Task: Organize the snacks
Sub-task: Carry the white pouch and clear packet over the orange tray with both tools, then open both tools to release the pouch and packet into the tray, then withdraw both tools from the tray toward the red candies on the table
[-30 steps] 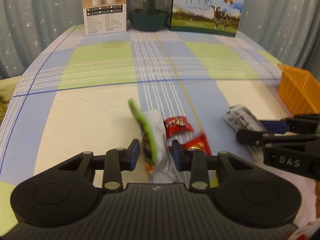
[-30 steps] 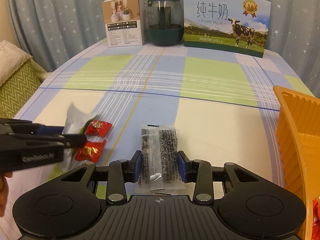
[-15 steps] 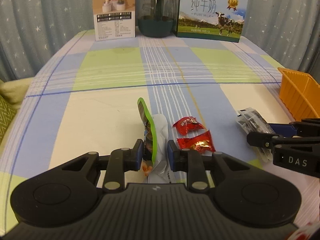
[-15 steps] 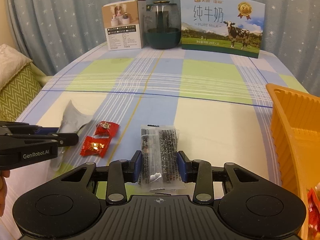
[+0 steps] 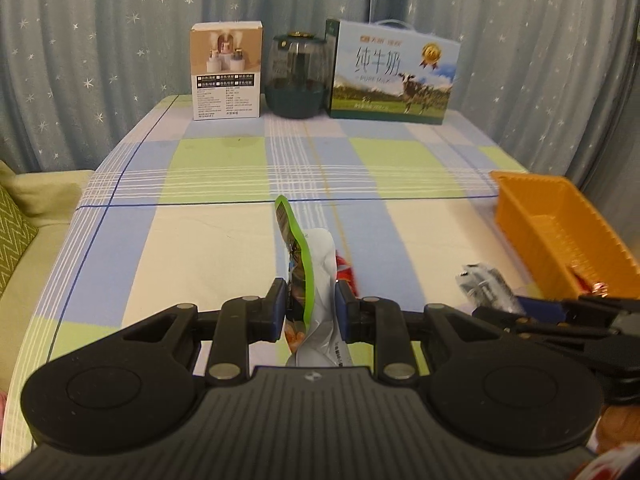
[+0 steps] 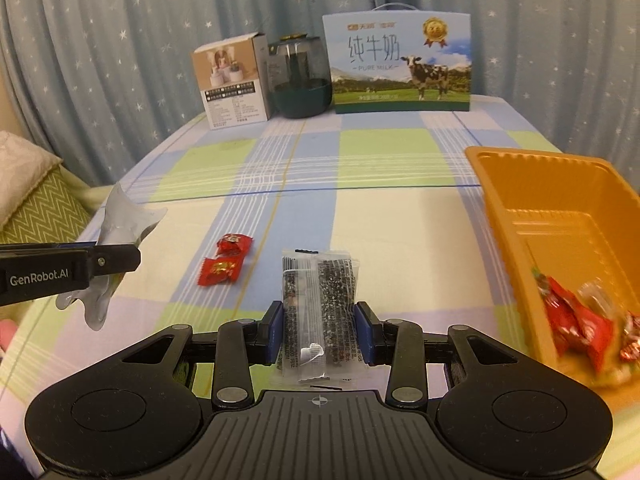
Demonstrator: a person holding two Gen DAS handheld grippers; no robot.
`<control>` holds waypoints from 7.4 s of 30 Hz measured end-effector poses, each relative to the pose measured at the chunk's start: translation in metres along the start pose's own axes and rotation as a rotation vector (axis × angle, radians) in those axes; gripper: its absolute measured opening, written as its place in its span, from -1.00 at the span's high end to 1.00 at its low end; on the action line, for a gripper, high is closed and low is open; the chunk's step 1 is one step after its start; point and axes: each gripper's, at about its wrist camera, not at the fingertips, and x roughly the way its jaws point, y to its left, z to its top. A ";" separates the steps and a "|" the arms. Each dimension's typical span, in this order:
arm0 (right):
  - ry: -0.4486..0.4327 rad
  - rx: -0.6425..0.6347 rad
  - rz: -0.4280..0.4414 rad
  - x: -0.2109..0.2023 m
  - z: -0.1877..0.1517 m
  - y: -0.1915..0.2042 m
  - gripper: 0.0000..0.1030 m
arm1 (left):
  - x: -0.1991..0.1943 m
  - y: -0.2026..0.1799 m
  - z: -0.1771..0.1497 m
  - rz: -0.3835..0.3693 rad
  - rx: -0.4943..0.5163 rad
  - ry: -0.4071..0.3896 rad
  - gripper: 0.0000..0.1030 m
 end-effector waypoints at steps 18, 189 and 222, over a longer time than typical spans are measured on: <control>-0.062 0.042 -0.037 -0.090 -0.019 -0.004 0.27 | -0.068 -0.043 -0.019 -0.073 0.013 -0.017 0.56; -0.111 0.223 -0.103 -0.159 -0.014 -0.076 -0.41 | -0.095 -0.055 -0.026 -0.095 -0.025 -0.020 -0.49; -0.067 0.099 -0.014 -0.102 -0.002 -0.027 -0.41 | -0.054 -0.004 -0.022 -0.038 0.030 0.031 -0.53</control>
